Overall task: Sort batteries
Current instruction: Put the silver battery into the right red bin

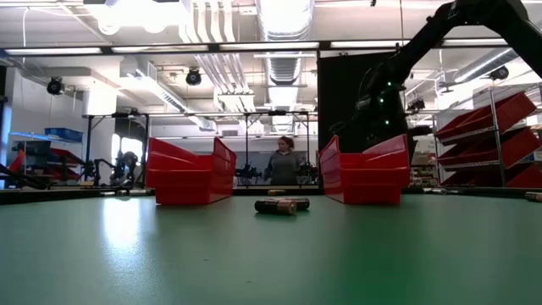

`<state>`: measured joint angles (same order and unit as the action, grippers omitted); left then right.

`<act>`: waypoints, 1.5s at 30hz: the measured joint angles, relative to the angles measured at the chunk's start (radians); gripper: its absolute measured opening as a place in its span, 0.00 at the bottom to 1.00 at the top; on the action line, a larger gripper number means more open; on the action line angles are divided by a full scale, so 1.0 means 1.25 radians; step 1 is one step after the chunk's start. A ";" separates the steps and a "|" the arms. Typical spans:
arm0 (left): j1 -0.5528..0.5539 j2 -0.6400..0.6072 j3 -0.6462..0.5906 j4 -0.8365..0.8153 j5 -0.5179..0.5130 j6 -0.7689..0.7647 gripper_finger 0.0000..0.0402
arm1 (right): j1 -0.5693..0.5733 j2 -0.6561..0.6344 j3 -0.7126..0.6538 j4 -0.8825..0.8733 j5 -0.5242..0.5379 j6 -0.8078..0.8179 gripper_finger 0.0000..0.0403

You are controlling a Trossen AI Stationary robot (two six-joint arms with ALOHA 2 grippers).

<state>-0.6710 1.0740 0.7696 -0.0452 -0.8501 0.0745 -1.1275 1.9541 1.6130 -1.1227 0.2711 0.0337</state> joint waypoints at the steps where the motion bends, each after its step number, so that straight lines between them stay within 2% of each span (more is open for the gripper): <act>1: 0.002 0.000 0.000 0.000 0.000 -0.003 0.45 | -0.002 0.000 0.004 -0.005 0.000 -0.023 0.02; 10: 0.029 0.000 0.000 0.000 0.002 -0.027 0.45 | -0.084 0.044 -0.003 -0.121 0.008 0.047 0.02; 22: 0.053 0.000 0.000 -0.011 0.003 -0.026 0.45 | -0.077 0.067 -0.012 -0.049 0.023 0.004 0.02; 30: 0.053 0.000 -0.004 -0.014 0.003 -0.028 0.45 | -0.068 0.092 -0.017 -0.062 0.043 -0.086 0.02; 36: 0.053 0.000 -0.005 -0.012 0.003 -0.028 0.45 | -0.055 0.123 -0.017 -0.076 0.110 -0.100 0.02; 45: 0.056 0.000 -0.005 -0.012 0.003 -0.027 0.45 | -0.052 0.114 -0.016 -0.110 0.104 -0.106 0.02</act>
<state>-0.6009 1.0740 0.7639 -0.0601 -0.8463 0.0412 -1.1924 2.0964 1.5928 -1.2606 0.4017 -0.0993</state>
